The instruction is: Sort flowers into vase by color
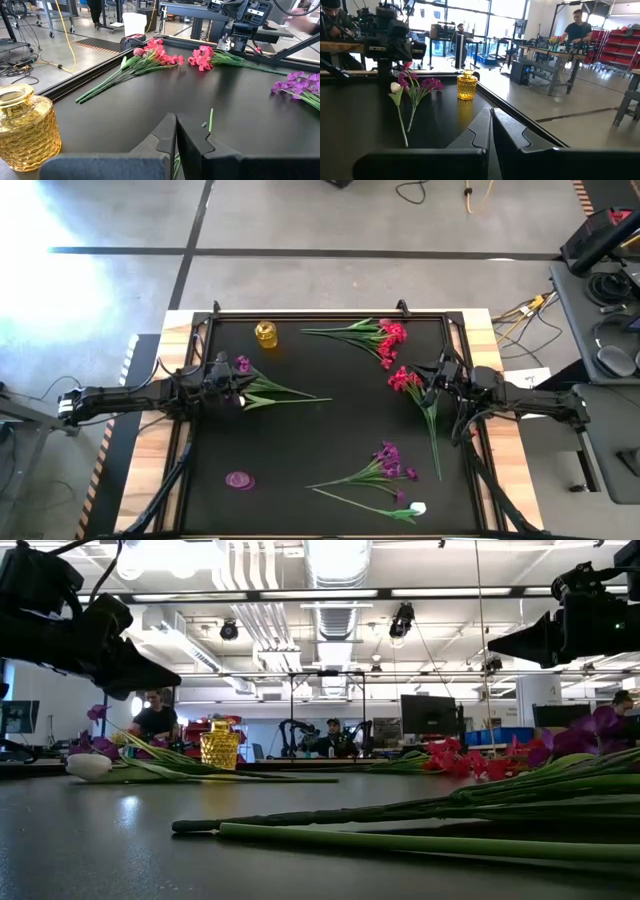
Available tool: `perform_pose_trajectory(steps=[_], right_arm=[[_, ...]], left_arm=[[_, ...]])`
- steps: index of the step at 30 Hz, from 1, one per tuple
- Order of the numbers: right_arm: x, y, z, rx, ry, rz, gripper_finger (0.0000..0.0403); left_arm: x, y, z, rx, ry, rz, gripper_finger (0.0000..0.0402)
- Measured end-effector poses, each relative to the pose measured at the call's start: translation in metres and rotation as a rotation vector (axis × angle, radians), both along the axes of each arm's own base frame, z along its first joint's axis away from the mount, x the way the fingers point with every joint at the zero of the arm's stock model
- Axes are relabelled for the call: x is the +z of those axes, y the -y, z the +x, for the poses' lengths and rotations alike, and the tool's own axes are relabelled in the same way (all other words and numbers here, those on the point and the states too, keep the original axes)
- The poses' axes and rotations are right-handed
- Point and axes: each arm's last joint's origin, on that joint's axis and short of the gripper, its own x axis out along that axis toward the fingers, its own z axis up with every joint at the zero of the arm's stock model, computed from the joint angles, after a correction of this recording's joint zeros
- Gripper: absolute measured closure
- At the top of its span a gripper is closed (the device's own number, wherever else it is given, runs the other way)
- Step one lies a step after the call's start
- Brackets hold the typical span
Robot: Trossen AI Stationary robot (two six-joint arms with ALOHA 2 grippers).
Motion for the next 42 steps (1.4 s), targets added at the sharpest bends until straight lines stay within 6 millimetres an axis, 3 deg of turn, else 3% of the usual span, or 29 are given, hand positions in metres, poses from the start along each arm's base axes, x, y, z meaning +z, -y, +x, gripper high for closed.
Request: perform_pose_trajectory(steps=[31,42], right_arm=[[0.0,0.0,0.0,0.0,0.003,0.0,0.039],[0.024,-0.003,-0.001,0.149,0.315,0.149,0.039]], left_arm=[[0.0,0.0,0.0,0.0,0.0,0.0,0.0402],[0.0,0.0,0.0,0.0,0.0,0.0,0.0402]])
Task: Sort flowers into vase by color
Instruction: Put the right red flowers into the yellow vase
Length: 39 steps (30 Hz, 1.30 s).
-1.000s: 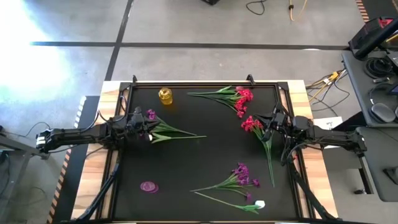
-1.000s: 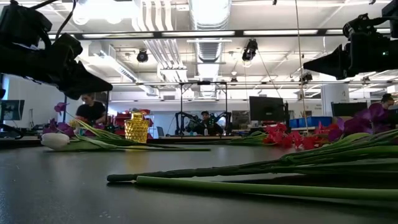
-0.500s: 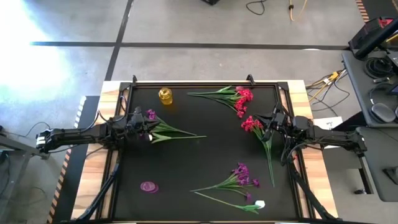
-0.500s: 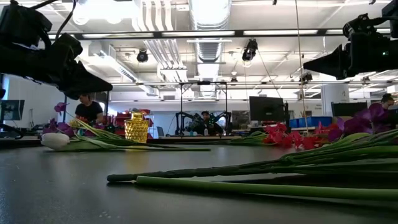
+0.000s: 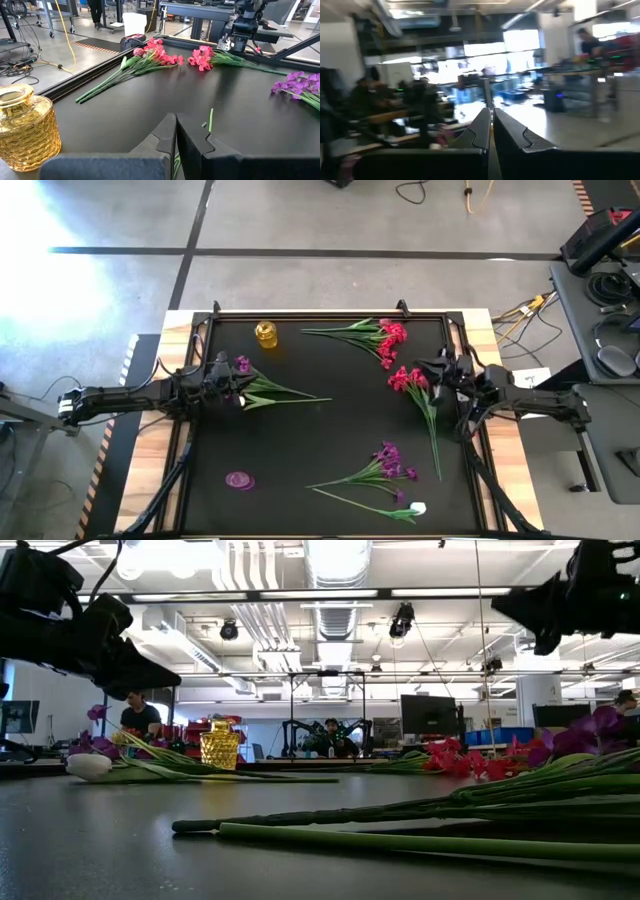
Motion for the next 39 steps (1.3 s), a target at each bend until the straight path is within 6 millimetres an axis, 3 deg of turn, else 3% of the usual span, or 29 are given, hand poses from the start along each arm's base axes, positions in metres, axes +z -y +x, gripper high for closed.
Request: perform_pose_trajectory(steps=[4,9,14,22,29,33,39], right_arm=[[0.0,0.001,0.008,0.031,-0.049,0.055,0.039],[0.019,0.004,0.029,0.033,-0.148,0.109,0.038],[0.034,0.008,0.056,0.003,-0.429,0.217,0.0339],[0.045,0.001,0.078,-0.183,-0.976,0.561,0.0237],[0.032,-0.02,0.083,-0.405,-1.271,0.849,0.0188],[0.018,-0.027,0.079,-0.509,-1.364,0.99,0.0196],[0.007,-0.041,0.082,-0.508,-1.432,1.096,0.0217]], left_arm=[[0.0,0.0,0.0,0.0,0.0,0.0,0.0402],[0.0,0.0,0.0,0.0,0.0,0.0,0.0402],[0.0,0.0,0.0,0.0,0.0,0.0,0.0402],[0.0,0.0,0.0,0.0,0.0,0.0,0.0402],[0.0,0.0,0.0,0.0,0.0,0.0,0.0402],[0.0,0.0,0.0,0.0,0.0,0.0,0.0402],[0.0,0.0,0.0,0.0,0.0,0.0,0.0402]])
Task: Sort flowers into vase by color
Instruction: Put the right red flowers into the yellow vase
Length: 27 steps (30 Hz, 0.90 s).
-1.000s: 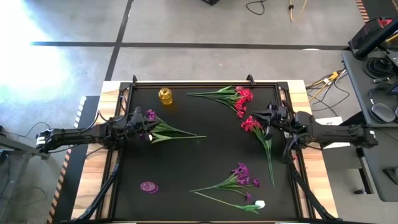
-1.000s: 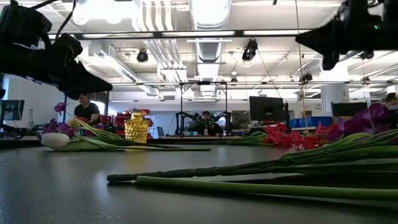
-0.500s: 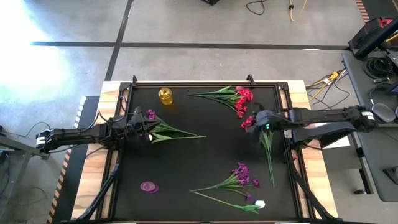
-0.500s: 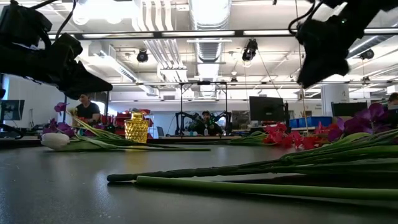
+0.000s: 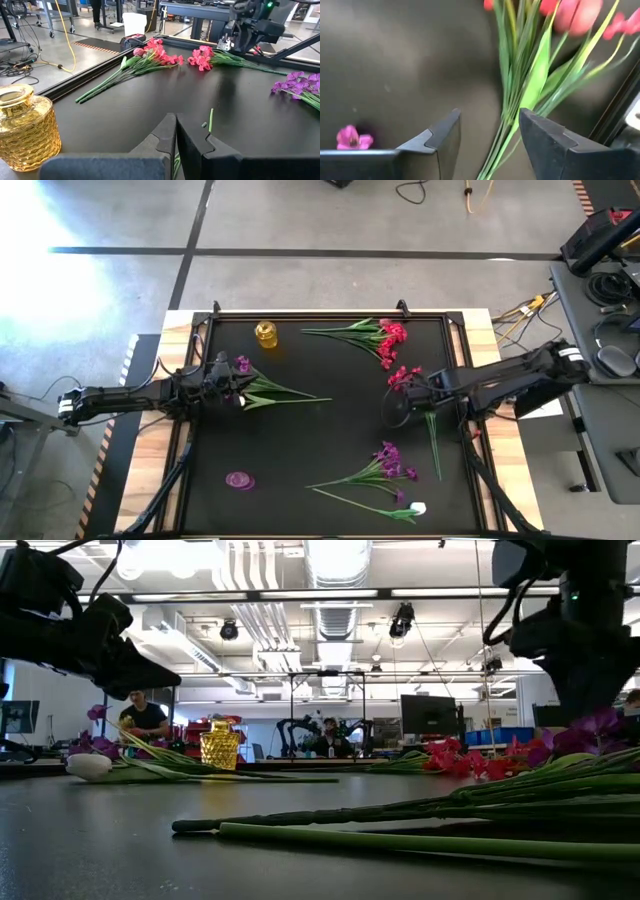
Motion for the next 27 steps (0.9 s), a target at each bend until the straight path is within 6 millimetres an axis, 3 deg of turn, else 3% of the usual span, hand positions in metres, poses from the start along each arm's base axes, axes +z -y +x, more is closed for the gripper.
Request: perform_pose_trajectory(steps=[10,19,27], right_arm=[[-0.024,-0.029,0.007,-0.054,-0.143,0.034,0.0241],[-0.054,-0.028,0.018,-0.088,-0.292,-0.009,0.0276],[-0.063,-0.019,0.022,-0.094,-0.352,-0.006,0.0305]], left_arm=[[0.0,0.0,0.0,0.0,0.0,0.0,0.0402],[0.0,0.0,0.0,0.0,0.0,0.0,0.0402],[0.0,0.0,0.0,0.0,0.0,0.0,0.0402]])
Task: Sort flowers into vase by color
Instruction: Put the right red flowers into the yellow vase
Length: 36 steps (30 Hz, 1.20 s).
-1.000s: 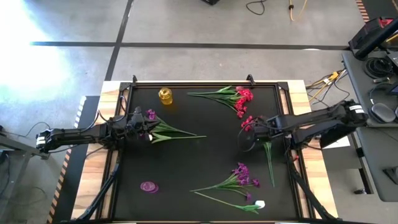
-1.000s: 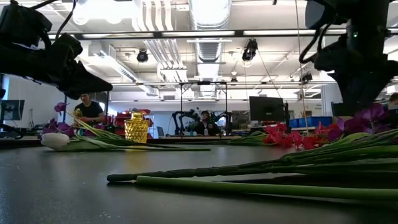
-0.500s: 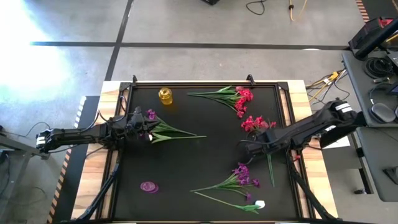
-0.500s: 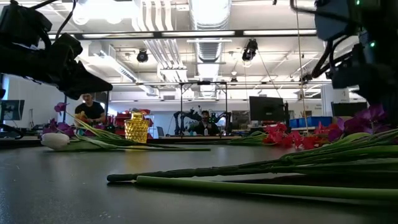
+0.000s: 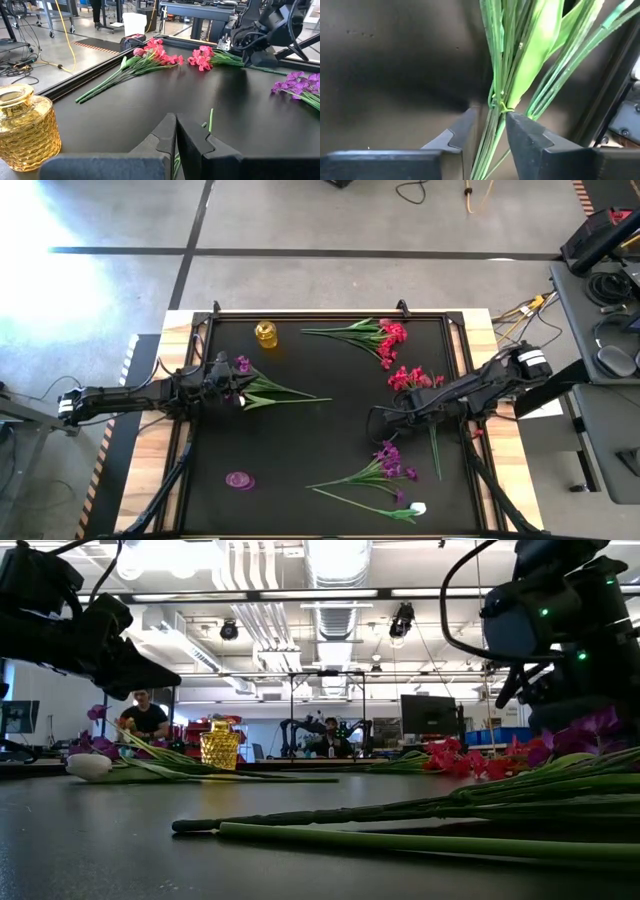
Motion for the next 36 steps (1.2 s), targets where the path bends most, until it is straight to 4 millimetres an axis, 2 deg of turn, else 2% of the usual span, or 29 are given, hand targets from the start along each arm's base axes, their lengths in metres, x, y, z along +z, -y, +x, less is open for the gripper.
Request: perform_pose_trajectory(steps=[10,12,16,20,22,27,32,36], right_arm=[[0.005,0.001,0.004,0.044,0.014,0.054,0.0388],[0.016,-0.001,0.012,0.065,0.063,0.069,0.039],[0.051,-0.005,0.029,0.136,0.237,0.045,0.0392],[0.083,-0.003,0.043,0.232,0.404,-0.092,0.0394],[0.09,-0.002,0.047,0.261,0.448,-0.126,0.0394],[0.086,-0.01,0.043,0.171,0.426,0.008,0.0368],[0.059,-0.028,0.032,0.05,0.3,0.092,0.0297],[0.04,-0.033,0.021,-0.009,0.208,0.086,0.0241]], left_arm=[[0.0,0.0,0.0,0.0,0.0,0.0,0.0402],[0.0,0.0,0.0,0.0,0.0,0.0,0.0402],[0.0,0.0,0.0,0.0,0.0,0.0,0.0402],[0.0,0.0,0.0,0.0,0.0,0.0,0.0402],[0.0,0.0,0.0,0.0,0.0,0.0,0.0402],[0.0,0.0,0.0,0.0,0.0,0.0,0.0402],[0.0,0.0,0.0,0.0,0.0,0.0,0.0402],[0.0,0.0,0.0,0.0,0.0,0.0,0.0402]])
